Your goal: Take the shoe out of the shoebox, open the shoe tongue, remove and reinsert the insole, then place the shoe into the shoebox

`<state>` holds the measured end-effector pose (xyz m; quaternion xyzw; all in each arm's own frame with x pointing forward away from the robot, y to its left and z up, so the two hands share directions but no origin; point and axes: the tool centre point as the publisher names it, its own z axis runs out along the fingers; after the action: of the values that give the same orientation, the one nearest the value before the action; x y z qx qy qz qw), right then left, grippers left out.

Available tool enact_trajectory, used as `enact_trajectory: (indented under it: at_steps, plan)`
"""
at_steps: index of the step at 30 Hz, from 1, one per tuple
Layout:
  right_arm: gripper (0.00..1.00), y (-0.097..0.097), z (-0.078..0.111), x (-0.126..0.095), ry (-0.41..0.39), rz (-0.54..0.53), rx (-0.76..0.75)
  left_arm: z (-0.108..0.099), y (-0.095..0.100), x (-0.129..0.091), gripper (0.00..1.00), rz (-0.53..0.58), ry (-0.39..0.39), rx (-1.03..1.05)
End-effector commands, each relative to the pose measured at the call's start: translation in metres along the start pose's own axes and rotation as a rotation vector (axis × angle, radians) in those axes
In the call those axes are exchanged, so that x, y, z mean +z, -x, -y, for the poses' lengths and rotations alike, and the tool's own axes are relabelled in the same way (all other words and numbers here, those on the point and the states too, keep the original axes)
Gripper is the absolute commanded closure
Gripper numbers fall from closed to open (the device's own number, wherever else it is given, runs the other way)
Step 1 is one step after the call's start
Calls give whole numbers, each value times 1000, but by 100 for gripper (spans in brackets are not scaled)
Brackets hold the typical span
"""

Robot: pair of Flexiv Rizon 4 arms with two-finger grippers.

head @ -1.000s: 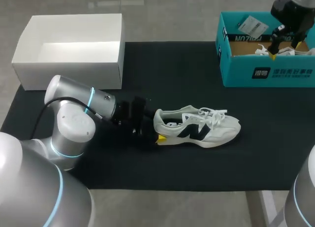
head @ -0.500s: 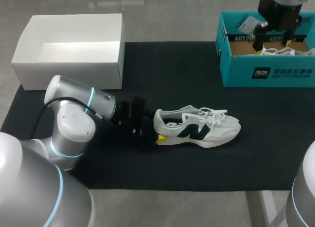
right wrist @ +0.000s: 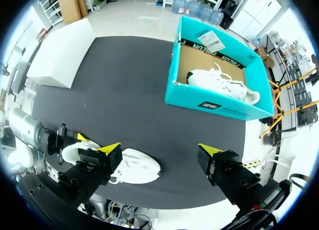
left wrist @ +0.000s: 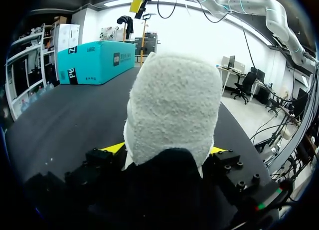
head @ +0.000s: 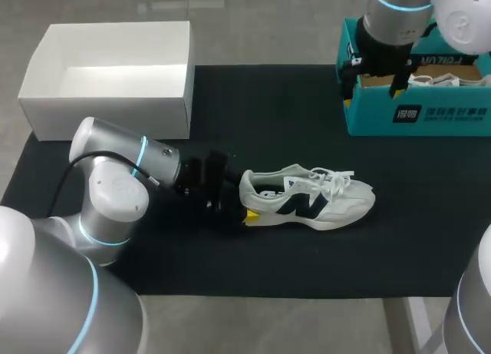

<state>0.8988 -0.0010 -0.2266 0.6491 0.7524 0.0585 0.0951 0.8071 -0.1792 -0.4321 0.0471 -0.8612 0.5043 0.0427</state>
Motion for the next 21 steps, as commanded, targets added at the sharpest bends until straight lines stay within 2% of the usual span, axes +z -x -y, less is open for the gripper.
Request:
enact_trajectory:
  at_steps: [1, 11, 21]
  plan:
    - [0, -35, 7, 8, -7, 3, 32, 0, 2, 1, 100, -1, 1, 0]
    - [0, -102, 33, 12, -69, -12, 79, 0, 2, 1, 100, -1, 1, 0]
    - [0, -151, 56, 18, -139, -17, 110, 0, 2, 1, 100, -1, 1, 0]
